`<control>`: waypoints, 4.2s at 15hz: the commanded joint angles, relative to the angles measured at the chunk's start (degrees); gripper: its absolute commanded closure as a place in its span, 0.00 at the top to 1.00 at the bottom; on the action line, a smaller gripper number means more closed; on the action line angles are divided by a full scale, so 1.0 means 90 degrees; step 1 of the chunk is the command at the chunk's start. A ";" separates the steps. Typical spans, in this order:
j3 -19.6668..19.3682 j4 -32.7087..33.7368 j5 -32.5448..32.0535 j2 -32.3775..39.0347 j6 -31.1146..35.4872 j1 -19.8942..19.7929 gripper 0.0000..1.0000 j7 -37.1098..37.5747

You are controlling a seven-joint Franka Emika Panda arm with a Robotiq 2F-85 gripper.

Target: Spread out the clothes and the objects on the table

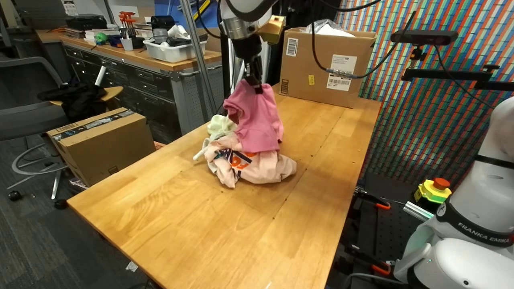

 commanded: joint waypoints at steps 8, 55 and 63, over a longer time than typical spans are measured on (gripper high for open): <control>-0.0577 -0.1485 -0.1433 -0.2065 0.0291 -0.0411 0.04 0.2518; 0.0088 -0.2368 -0.2223 -0.0446 0.3180 -0.0034 1.00 0.5228; 0.0230 -0.1802 -0.0754 0.0284 0.3814 -0.0050 1.00 0.1910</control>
